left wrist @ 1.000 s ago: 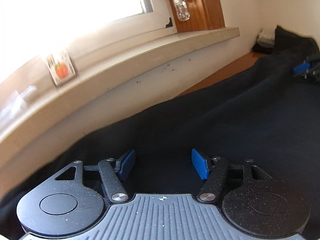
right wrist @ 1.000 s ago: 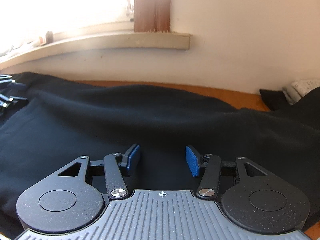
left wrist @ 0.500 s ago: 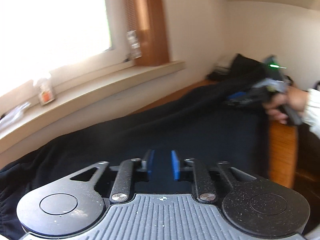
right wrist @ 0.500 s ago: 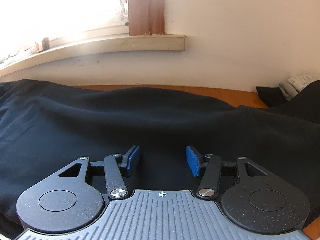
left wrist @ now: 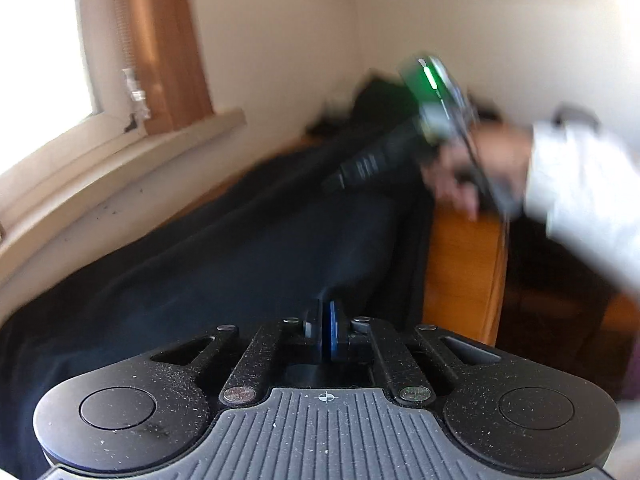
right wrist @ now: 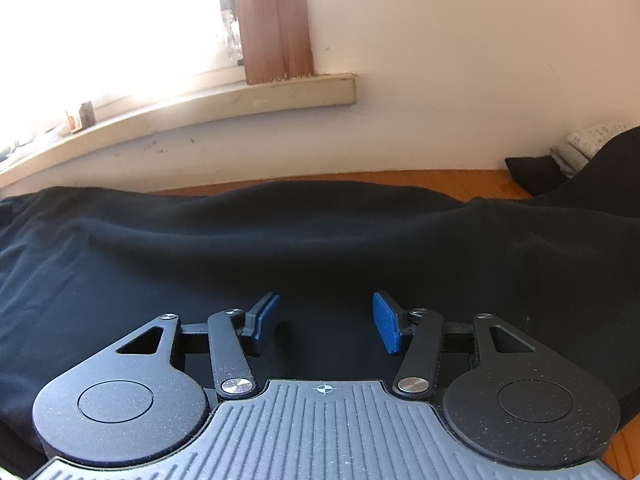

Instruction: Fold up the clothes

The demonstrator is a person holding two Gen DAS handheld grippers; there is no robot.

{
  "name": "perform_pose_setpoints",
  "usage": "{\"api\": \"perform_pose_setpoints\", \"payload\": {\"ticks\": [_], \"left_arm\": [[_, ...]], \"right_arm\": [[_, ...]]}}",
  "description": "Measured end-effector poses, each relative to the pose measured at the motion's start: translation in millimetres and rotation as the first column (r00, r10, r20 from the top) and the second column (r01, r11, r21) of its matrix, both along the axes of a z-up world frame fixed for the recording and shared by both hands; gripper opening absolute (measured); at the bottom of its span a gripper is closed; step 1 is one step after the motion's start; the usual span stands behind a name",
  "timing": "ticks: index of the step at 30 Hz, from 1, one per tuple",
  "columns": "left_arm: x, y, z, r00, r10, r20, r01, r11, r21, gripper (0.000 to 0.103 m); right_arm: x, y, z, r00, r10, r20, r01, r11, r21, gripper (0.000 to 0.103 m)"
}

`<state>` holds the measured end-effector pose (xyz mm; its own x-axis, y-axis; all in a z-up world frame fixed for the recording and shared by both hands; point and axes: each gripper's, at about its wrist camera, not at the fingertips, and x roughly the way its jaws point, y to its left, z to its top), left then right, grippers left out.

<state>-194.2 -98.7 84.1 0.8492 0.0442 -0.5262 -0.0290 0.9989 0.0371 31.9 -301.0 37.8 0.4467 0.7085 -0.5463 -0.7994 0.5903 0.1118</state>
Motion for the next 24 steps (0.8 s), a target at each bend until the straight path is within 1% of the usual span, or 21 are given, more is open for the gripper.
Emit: {"api": "perform_pose_setpoints", "payload": {"ticks": [1,2,3,4,5,6,7,8,9,10,13,16,17,19,22,24], "left_arm": [[-4.0,13.2,4.4,0.999,0.033,0.039,-0.03,0.997,-0.073,0.004],[-3.4,26.4,7.1,0.997,0.063,0.054,-0.056,0.99,-0.128,0.004],[-0.7,37.1,6.8,0.995,0.091,0.048,-0.083,0.985,-0.149,0.004],[4.6,44.4,2.4,0.993,0.117,0.016,-0.114,0.985,-0.128,0.004],[9.5,51.8,-3.0,0.991,0.13,-0.019,-0.131,0.983,-0.126,0.004],[14.0,59.3,-9.8,0.99,0.126,-0.058,-0.134,0.979,-0.152,0.005],[17.1,66.1,-15.7,0.989,0.12,-0.09,-0.135,0.974,-0.181,0.01],[17.0,70.8,-19.4,0.988,0.118,-0.104,-0.137,0.969,-0.204,0.014],[14.7,73.2,-21.1,0.987,0.122,-0.102,-0.142,0.967,-0.21,0.02],[12.0,74.5,-21.7,0.987,0.13,-0.098,-0.148,0.967,-0.209,0.026],[3.3,74.9,-20.5,0.984,0.162,-0.079,-0.174,0.965,-0.196,0.038],[-6.5,67.1,-14.5,0.981,0.185,-0.054,-0.191,0.969,-0.153,0.045],[-9.2,64.2,-11.3,0.981,0.188,-0.045,-0.193,0.972,-0.132,0.049],[-15.3,58.8,-4.7,0.981,0.191,-0.022,-0.192,0.975,-0.109,0.049],[-24.9,60.5,5.1,0.98,0.197,0.025,-0.191,0.971,-0.141,0.049],[-28.0,64.6,9.6,0.972,0.231,0.046,-0.224,0.967,-0.122,0.05]], "right_arm": [[-0.3,-0.3,0.3,1.0,-0.001,0.001,0.001,1.0,0.001,0.052],[-0.5,-0.6,0.6,1.0,-0.002,0.001,0.002,1.0,0.002,0.052],[-0.7,-0.9,0.8,1.0,-0.003,0.002,0.003,1.0,0.003,0.052],[-0.8,-1.3,0.9,1.0,-0.004,0.002,0.004,1.0,0.004,0.052],[-0.7,-1.6,1.1,1.0,-0.004,0.001,0.004,1.0,0.005,0.052],[-0.7,-1.9,1.1,1.0,-0.004,0.0,0.004,1.0,0.006,0.052],[-0.7,-2.3,1.2,1.0,-0.005,-0.001,0.005,1.0,0.006,0.052],[-0.8,-2.6,1.3,1.0,-0.005,-0.001,0.005,1.0,0.007,0.052],[-1.0,-2.7,1.4,1.0,-0.006,-0.001,0.006,1.0,0.006,0.052],[-1.0,-2.9,1.4,1.0,-0.007,-0.001,0.007,1.0,0.006,0.052],[-0.3,-3.0,0.7,1.0,-0.007,0.004,0.007,1.0,0.0,0.052],[0.5,-2.8,-0.5,1.0,-0.004,0.009,0.004,1.0,-0.009,0.053],[0.9,-3.0,-0.8,1.0,-0.003,0.01,0.003,1.0,-0.01,0.053],[1.6,-3.8,-1.1,1.0,-0.002,0.01,0.003,1.0,-0.011,0.053],[2.4,-3.6,-0.8,1.0,-0.001,0.012,0.001,1.0,-0.013,0.053],[1.0,-3.2,-0.4,1.0,-0.003,0.013,0.003,1.0,-0.015,0.053]]}}
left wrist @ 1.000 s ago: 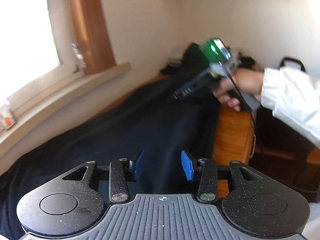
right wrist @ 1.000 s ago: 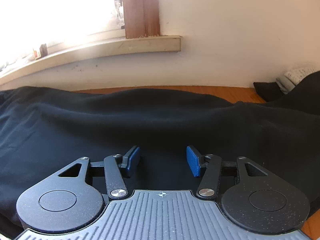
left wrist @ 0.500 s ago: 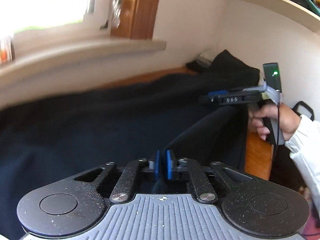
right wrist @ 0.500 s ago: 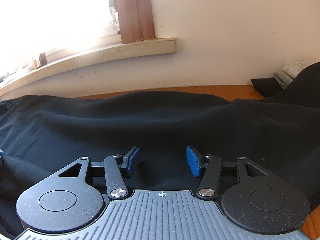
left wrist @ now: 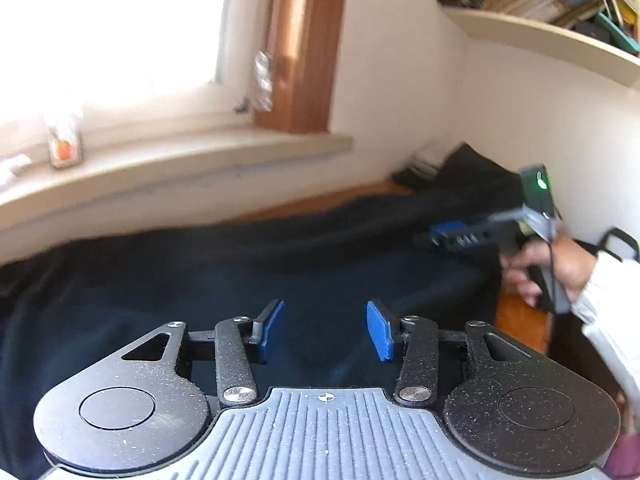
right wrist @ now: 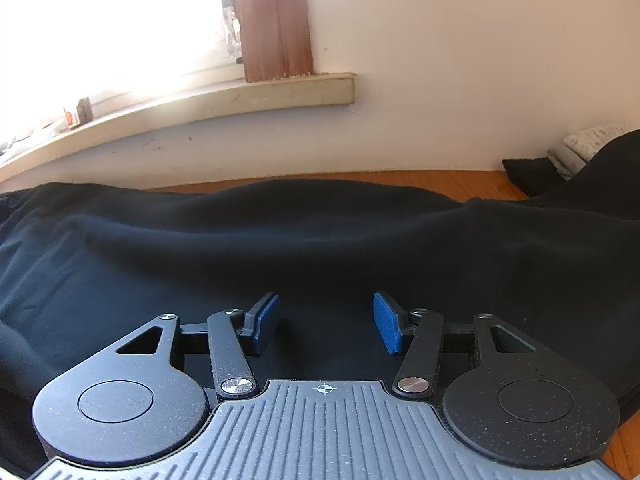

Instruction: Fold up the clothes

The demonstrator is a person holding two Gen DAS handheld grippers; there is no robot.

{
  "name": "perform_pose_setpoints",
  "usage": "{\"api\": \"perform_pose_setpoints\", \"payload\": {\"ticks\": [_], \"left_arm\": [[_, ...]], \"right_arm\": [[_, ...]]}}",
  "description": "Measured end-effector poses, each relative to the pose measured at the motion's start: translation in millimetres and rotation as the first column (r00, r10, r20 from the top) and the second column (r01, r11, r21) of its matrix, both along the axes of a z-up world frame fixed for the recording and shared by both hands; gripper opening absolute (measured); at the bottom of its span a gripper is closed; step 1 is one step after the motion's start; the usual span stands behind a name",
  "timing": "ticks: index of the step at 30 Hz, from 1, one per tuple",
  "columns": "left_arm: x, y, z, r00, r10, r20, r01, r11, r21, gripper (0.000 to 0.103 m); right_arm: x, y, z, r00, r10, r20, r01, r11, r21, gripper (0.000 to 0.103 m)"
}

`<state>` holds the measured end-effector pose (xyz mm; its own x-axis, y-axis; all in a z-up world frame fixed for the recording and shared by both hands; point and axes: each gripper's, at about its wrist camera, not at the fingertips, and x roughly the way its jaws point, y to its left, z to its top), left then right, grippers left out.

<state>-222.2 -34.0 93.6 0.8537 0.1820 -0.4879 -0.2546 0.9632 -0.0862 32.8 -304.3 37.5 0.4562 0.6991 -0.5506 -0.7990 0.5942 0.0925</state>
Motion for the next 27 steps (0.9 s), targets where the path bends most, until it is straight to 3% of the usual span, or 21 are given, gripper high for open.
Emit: {"api": "perform_pose_setpoints", "payload": {"ticks": [3,5,9,11,16,19,27], "left_arm": [[5.5,12.1,0.8,0.999,0.035,-0.008,-0.034,0.998,0.048,0.051],[17.1,18.4,-2.8,0.999,0.041,-0.03,-0.037,0.991,0.128,0.055],[43.2,40.6,-14.6,0.987,0.112,-0.115,-0.066,0.937,0.343,0.055],[46.2,59.7,-20.2,0.977,0.165,-0.133,-0.097,0.907,0.41,0.054],[31.4,103.2,-39.4,0.974,0.143,-0.175,-0.075,0.934,0.349,0.055],[14.3,111.6,-55.2,0.972,0.138,-0.19,-0.074,0.948,0.31,0.055],[-19.0,109.9,-59.2,0.965,0.198,-0.175,-0.153,0.959,0.24,0.055]], "right_arm": [[-3.7,0.3,0.8,1.0,-0.009,-0.002,0.009,1.0,0.003,0.053],[-2.1,-1.0,1.0,1.0,-0.009,-0.016,0.009,1.0,0.017,0.053],[-0.1,-3.4,1.1,0.999,-0.008,-0.036,0.01,0.999,0.035,0.053],[-0.7,-3.4,1.1,0.999,-0.006,-0.038,0.007,0.999,0.036,0.055],[-3.4,-0.4,1.5,1.0,0.009,-0.029,-0.008,1.0,0.023,0.06],[-3.7,0.2,1.5,1.0,0.009,-0.023,-0.009,1.0,0.017,0.06],[-4.6,-3.6,1.3,0.999,0.039,-0.02,-0.038,0.999,0.016,0.06]]}}
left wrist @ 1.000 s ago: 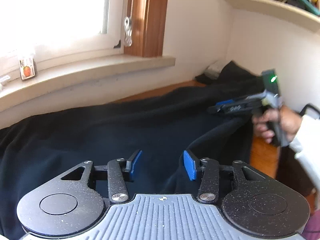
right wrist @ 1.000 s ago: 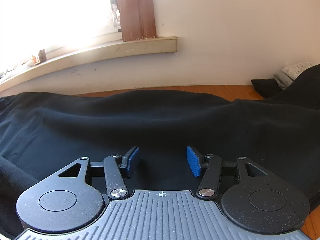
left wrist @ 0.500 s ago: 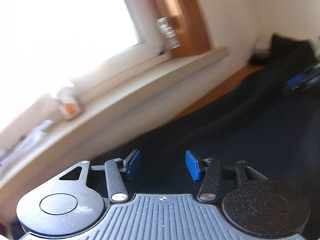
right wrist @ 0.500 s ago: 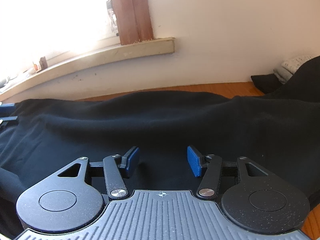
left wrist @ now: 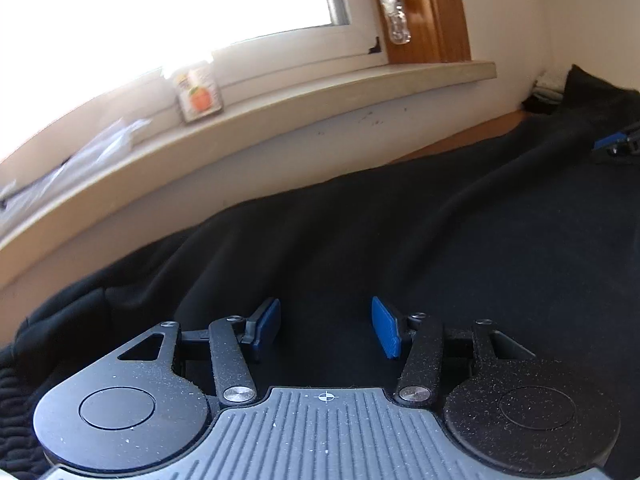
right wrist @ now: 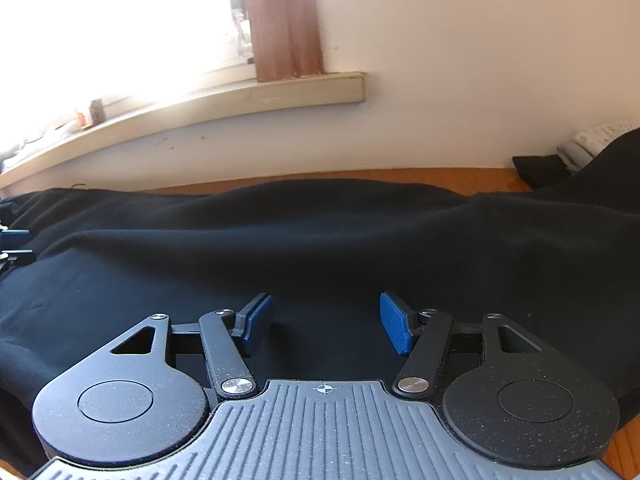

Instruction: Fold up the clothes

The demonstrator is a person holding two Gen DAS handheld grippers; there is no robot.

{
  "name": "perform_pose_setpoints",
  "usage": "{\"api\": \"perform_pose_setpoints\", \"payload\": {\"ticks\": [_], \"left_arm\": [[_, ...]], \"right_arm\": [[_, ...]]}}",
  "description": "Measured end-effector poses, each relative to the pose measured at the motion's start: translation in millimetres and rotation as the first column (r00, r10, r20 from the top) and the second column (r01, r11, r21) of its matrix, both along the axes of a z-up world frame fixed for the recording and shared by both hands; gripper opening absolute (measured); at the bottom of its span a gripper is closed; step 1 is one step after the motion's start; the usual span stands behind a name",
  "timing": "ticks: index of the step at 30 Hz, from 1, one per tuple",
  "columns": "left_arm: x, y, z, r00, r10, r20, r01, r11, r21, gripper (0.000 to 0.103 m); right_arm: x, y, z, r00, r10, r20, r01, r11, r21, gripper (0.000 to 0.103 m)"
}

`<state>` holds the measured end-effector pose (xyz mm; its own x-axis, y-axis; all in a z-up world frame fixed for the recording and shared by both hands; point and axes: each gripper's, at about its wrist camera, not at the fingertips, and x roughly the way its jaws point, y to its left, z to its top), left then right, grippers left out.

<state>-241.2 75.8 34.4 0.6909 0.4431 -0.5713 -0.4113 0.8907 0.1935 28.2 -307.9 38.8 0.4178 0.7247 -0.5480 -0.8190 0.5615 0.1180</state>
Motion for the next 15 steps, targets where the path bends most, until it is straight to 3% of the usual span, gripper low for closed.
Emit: {"api": "perform_pose_setpoints", "payload": {"ticks": [8,11,15], "left_arm": [[-14.3,-1.6,7.8,1.0,-0.015,-0.013,0.014,1.0,-0.011,0.059],[3.0,0.0,20.3,0.997,-0.078,-0.007,0.078,0.997,0.008,0.061],[55.9,-5.8,36.2,0.983,-0.182,-0.002,0.182,0.982,0.046,0.06]], "right_arm": [[2.8,-8.0,0.2,1.0,0.008,-0.029,-0.007,0.999,0.033,0.06],[2.5,-8.0,0.6,0.999,0.004,-0.032,-0.003,0.999,0.039,0.06],[-2.6,-1.9,0.8,1.0,0.001,0.005,-0.001,1.0,0.004,0.06]]}}
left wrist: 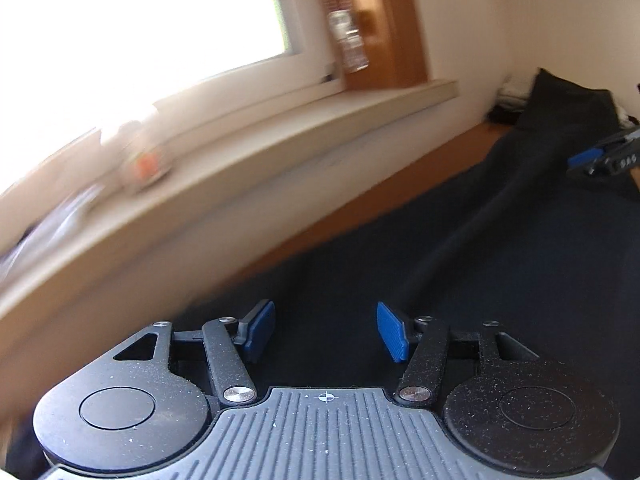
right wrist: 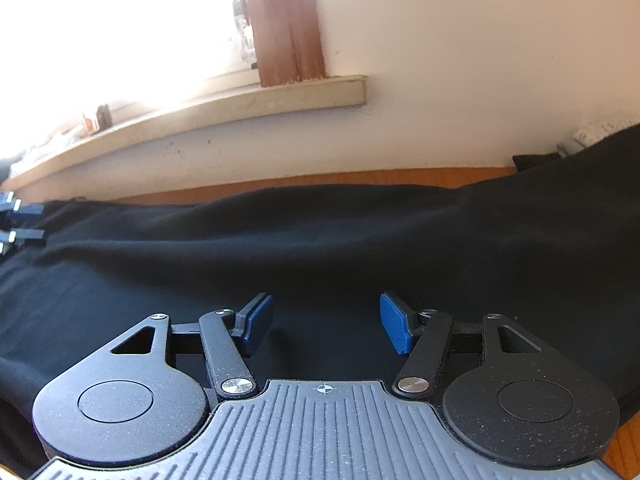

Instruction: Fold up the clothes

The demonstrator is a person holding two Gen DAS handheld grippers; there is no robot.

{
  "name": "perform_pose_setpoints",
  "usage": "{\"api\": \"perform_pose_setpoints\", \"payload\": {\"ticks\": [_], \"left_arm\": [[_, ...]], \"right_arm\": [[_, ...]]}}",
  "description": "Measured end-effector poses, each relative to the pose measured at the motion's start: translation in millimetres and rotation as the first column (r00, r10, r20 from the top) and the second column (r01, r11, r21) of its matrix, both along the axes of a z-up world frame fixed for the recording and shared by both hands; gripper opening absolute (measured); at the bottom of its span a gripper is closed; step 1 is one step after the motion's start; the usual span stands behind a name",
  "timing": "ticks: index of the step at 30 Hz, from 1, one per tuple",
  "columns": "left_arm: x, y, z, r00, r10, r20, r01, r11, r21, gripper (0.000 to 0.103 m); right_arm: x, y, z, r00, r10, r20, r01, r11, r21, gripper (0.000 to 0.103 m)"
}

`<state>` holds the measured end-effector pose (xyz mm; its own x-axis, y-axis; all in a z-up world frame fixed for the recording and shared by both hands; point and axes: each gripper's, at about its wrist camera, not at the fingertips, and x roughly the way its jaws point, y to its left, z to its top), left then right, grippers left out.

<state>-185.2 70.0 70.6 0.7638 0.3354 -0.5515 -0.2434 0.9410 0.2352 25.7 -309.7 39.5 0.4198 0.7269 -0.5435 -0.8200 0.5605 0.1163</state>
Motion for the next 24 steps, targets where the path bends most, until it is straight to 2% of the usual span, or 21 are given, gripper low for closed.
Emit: {"api": "perform_pose_setpoints", "payload": {"ticks": [2,4,8,9,11,14,15,16,17,21,22,24], "left_arm": [[31.1,-3.1,3.4,0.997,-0.07,0.014,0.07,0.997,-0.009,0.055],[63.8,-4.4,1.8,0.99,-0.139,0.017,0.14,0.99,-0.03,0.042],[118.3,-12.6,-12.3,0.975,-0.219,-0.042,0.217,0.975,-0.058,0.042],[126.1,-15.8,-15.6,0.971,-0.23,-0.06,0.227,0.972,-0.056,0.045],[134.1,-19.2,-20.7,0.966,-0.246,-0.077,0.241,0.968,-0.063,0.049],[136.4,-17.7,-25.8,0.964,-0.254,-0.074,0.245,0.963,-0.113,0.048],[137.2,-16.4,-27.1,0.965,-0.252,-0.071,0.242,0.963,-0.118,0.035],[135.6,-15.9,-27.4,0.967,-0.247,-0.062,0.239,0.964,-0.117,0.013],[132.3,-15.1,-24.7,0.972,-0.233,-0.038,0.227,0.968,-0.107,0.004],[120.9,-11.1,-1.2,0.984,-0.114,0.133,0.122,0.991,-0.055,0.005],[123.9,-13.7,-2.7,0.988,-0.104,0.116,0.109,0.993,-0.035,0.01],[134.9,-20.0,-12.4,0.995,-0.093,0.021,0.093,0.996,0.008,0.02]], "right_arm": [[-2.4,3.7,-0.2,1.0,0.006,0.016,-0.006,1.0,-0.02,0.062],[-3.2,4.7,-0.6,1.0,0.01,0.02,-0.01,1.0,-0.026,0.063],[-1.9,3.3,-0.8,1.0,0.006,0.014,-0.006,1.0,-0.018,0.063],[-1.1,2.1,-0.8,1.0,0.003,0.011,-0.003,1.0,-0.013,0.063],[0.4,-0.8,-0.9,1.0,-0.003,0.003,0.003,1.0,-0.001,0.063],[0.5,-4.2,-0.7,1.0,0.0,-0.011,0.0,1.0,0.013,0.063],[0.8,-4.9,-0.6,1.0,0.002,-0.017,-0.002,1.0,0.018,0.063],[1.1,-5.5,-0.6,1.0,0.004,-0.021,-0.003,1.0,0.022,0.063],[1.3,-6.1,-0.4,1.0,0.004,-0.024,-0.003,1.0,0.027,0.063],[1.8,-8.3,0.5,1.0,-0.004,-0.026,0.006,0.999,0.047,0.063],[1.8,-8.9,0.8,1.0,-0.011,-0.025,0.013,0.999,0.051,0.063],[2.7,-10.4,1.0,0.999,-0.017,-0.03,0.019,0.998,0.059,0.063]]}}
